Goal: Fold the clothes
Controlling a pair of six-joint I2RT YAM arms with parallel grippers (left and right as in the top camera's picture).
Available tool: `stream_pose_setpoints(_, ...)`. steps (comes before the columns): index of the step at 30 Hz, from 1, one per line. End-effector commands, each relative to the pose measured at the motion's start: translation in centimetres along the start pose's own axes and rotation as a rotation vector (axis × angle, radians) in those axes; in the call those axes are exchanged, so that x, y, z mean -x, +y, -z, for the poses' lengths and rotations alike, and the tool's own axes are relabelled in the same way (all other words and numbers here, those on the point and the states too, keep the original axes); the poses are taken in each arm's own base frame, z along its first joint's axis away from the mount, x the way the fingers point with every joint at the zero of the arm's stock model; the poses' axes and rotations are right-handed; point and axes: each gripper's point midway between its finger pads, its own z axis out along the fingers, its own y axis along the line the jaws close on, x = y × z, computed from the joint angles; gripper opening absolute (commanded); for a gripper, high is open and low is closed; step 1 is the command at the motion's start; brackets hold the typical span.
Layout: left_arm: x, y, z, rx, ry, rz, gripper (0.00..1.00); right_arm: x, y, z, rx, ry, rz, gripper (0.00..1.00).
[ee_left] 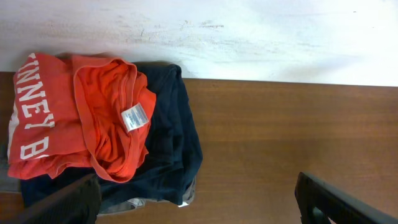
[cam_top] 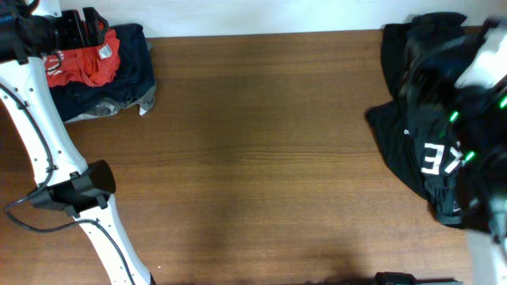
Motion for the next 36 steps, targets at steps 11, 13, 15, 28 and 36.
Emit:
stream_pose_setpoints(11,-0.2,0.1,-0.2,-0.009,0.005,0.007,0.99,-17.7,-0.4,4.2,0.031,-0.123,0.021,0.99)
stream_pose_setpoints(13,-0.2,0.1,-0.2,-0.009,0.006,0.007,0.99,-19.6,-0.5,4.7,0.031,-0.125,0.021,0.99)
stream_pose_setpoints(15,-0.2,0.1,-0.2,-0.009,0.005,0.007,0.99,-21.1,-0.5,5.2,0.032,-0.132,0.022,0.99)
stream_pose_setpoints(28,-0.2,0.1,-0.2,-0.01,0.006,0.007,0.99,-27.2,-1.0,5.5,0.032,-0.133,0.022,0.99)
stream_pose_setpoints(36,-0.2,0.1,-0.2,-0.009,0.005,0.007,0.99,-28.5,-1.0,5.9,0.028,-0.09,0.016,0.99)
